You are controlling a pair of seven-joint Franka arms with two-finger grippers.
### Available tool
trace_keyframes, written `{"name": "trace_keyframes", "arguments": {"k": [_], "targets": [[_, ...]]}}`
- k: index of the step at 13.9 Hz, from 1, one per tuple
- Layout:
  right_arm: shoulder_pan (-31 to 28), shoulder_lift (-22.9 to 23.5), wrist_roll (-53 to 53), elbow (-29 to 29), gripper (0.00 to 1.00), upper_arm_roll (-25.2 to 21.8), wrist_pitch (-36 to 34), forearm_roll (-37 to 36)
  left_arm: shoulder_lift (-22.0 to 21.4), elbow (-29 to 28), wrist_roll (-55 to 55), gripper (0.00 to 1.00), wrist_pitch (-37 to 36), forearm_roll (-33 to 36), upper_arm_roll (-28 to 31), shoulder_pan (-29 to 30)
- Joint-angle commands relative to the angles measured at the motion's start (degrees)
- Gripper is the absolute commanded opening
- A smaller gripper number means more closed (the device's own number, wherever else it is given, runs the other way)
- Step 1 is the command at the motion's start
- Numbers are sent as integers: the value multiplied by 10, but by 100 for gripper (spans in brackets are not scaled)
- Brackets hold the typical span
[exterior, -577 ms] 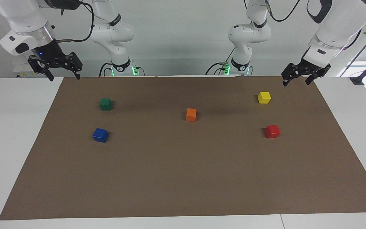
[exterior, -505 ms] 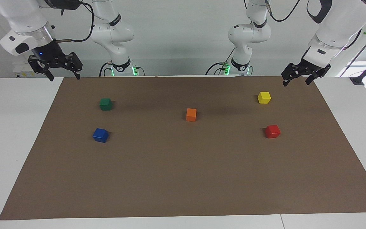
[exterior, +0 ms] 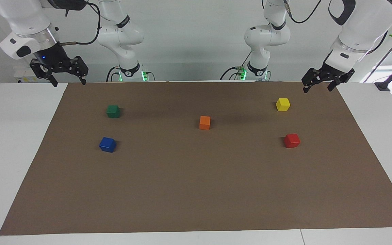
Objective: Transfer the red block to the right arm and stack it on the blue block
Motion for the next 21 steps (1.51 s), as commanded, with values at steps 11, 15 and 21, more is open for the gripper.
{"name": "trace_keyframes", "arguments": {"k": [11,15,21], "targets": [[-31,-75,-2,-217,100,-3,124,168,-2,-305,-15,100,357,1,18,7],[-50,-72,-94,-297,100,-3,187,320,31,-360,-21,100,445,1,18,0],[-76,-18,-273,-350,100,-3,191,581,67,-398,-3,100,540,2,18,1]]}}
